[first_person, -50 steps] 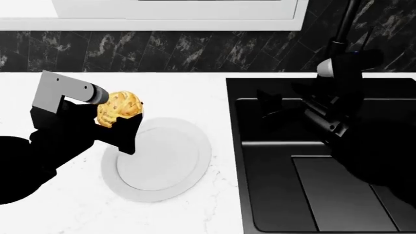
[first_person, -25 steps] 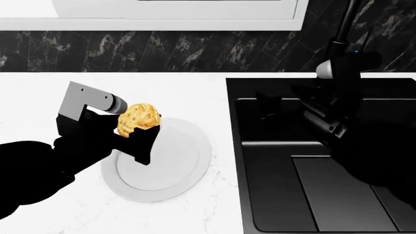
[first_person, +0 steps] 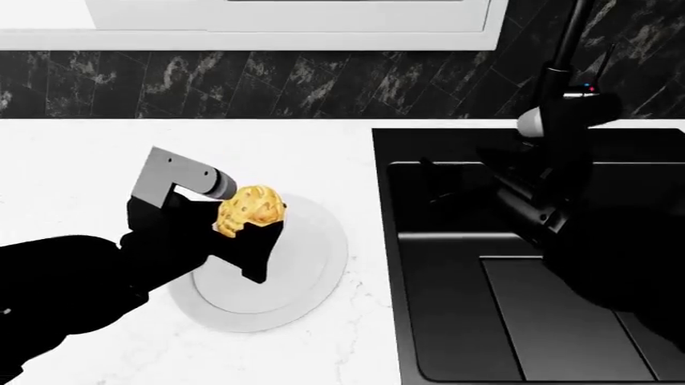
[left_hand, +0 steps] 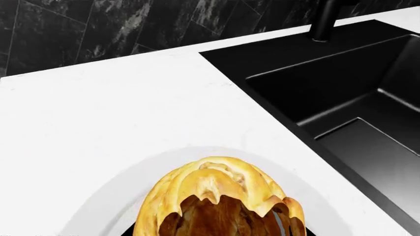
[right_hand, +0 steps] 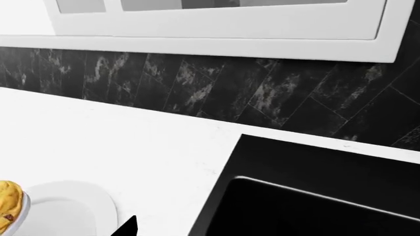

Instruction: Place the pastries on the plates.

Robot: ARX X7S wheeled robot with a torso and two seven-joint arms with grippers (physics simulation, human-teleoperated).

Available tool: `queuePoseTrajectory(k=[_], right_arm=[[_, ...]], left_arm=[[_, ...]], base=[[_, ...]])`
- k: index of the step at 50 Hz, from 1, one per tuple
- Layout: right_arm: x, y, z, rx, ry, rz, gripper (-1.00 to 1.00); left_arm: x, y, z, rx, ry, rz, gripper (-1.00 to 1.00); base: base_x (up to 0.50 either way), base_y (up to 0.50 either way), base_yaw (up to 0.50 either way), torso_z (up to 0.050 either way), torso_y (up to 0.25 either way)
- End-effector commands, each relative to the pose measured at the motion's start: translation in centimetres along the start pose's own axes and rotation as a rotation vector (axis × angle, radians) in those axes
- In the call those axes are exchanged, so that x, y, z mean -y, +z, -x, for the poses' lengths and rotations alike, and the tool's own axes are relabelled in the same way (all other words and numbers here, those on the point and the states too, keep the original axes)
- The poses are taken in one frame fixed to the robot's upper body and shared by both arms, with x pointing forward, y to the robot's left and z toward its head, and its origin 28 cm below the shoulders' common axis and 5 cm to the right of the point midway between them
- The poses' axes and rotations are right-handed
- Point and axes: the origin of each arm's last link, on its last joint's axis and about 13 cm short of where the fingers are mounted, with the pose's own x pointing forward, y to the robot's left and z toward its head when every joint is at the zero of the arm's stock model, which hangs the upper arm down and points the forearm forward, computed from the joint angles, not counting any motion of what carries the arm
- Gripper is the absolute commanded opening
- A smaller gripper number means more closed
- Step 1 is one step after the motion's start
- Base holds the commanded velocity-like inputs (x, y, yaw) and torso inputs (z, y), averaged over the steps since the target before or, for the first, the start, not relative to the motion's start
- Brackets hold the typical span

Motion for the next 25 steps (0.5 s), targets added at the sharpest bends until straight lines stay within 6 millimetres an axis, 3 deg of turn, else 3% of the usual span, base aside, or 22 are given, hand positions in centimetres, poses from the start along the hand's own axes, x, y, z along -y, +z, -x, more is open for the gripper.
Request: queuePoseTrajectory(k=[1,18,19,25], right_arm=[[0.02,-0.13,0.00,-0.007,0.002,-0.004,1.00],[0.05,-0.42,-0.02,-0.016,0.003,-0.010,1.00],[0.06,-0.45,-0.02,-0.017,0.002,-0.009,1.00],[0.06,-0.54,-0.02,-0.019,0.003,-0.011,1.00]], left_arm=[[0.03,-0.30,-0.49,-0.020,-0.010,0.013,-1.00],[-0.17,-0.93,-0.95,-0.051,-0.005,0.025,-1.00],[-0.15,-0.96,-1.01,-0.052,-0.005,0.024,1.00],[-0.21,-1.00,-1.01,-0.054,-0.007,0.020,1.00]], base=[[0.00,0.00,0.00,0.000,0.000],[0.00,0.00,0.00,0.000,0.000],[0.00,0.00,0.00,0.000,0.000],[0.00,0.00,0.00,0.000,0.000]])
